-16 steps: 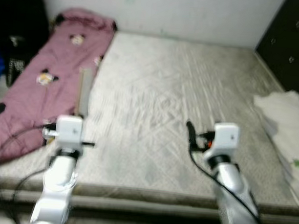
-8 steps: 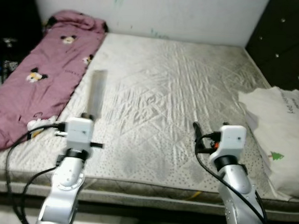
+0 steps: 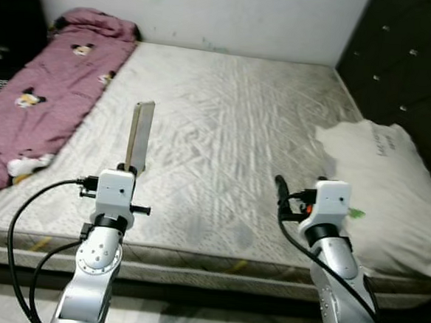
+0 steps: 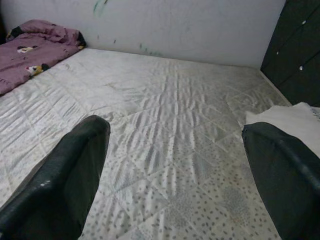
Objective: Clean up the room
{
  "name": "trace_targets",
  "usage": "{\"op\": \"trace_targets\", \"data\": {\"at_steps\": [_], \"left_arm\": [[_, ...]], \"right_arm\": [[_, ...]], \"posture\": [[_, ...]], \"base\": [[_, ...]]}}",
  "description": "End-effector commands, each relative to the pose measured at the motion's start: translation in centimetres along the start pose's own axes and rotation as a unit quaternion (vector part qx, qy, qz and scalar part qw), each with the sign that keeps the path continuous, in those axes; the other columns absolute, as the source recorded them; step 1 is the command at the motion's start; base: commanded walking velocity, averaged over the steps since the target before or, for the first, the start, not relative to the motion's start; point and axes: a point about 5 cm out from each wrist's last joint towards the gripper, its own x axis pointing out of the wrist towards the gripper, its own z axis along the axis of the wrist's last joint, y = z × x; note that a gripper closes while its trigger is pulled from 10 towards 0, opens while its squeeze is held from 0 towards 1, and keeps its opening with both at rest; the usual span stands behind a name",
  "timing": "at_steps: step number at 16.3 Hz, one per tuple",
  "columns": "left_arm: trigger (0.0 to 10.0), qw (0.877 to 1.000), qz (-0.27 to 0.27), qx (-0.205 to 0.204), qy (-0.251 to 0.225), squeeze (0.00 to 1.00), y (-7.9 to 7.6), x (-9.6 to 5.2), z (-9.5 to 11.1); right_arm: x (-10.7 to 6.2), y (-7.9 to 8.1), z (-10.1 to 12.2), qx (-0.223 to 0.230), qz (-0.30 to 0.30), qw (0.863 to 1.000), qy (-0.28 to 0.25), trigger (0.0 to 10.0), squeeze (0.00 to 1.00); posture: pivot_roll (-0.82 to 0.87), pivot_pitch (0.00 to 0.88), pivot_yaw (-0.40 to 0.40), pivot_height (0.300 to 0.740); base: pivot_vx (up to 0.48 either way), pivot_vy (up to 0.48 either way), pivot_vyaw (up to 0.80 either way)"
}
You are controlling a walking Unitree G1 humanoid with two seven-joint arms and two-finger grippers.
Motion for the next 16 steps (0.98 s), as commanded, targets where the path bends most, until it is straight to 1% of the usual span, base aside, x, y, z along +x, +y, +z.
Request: {"op": "trace_targets", "data": {"at_steps": [1,3,6,14,15,16], "left_arm": [[10.0,1.0,0.015,-0.003,-0.027,0.0,0.8,0.19,0.97],[10.0,1.0,0.015,-0.005,-0.027,0.0,0.83,0.19,0.98],[10.0,0.999,-0.003,-0.007,-0.036,0.0,0.49,0.17,1.2],[10.0,0.999,-0.016,-0.012,-0.04,0.0,0.25,0.1,1.26],[10.0,0.999,-0.013,-0.01,-0.036,0.0,0.28,0.14,1.15],[10.0,0.999,-0.009,-0.008,-0.029,0.0,0.33,0.2,0.99]], "right_arm": [[0.16,0.28,0.21,-0.001,0.005,1.0,-0.002,10.0,0.0],[0.18,0.28,0.21,0.0,0.005,1.0,-0.002,10.0,0.0],[0.19,0.27,0.18,0.001,0.004,1.0,-0.001,10.0,0.0],[0.28,0.28,0.09,0.001,0.006,1.0,0.0,10.0,0.0],[0.3,0.28,0.09,0.001,0.006,1.0,0.0,10.0,0.0],[0.33,0.27,0.1,0.002,0.006,1.0,0.0,10.0,0.0]], "posture": [[0.01,0.0,-0.029,0.74],[0.01,0.0,-0.029,0.74],[0.01,0.0,-0.031,0.74],[0.01,0.0,-0.03,0.74],[0.01,0.0,-0.031,0.74],[0.01,0.0,-0.03,0.74]], "base": [[0.0,0.0,0.0],[0.0,0.0,0.0],[0.0,0.0,0.0],[0.363,0.0,0.0],[0.315,0.0,0.0],[0.0,0.0,0.0]]}}
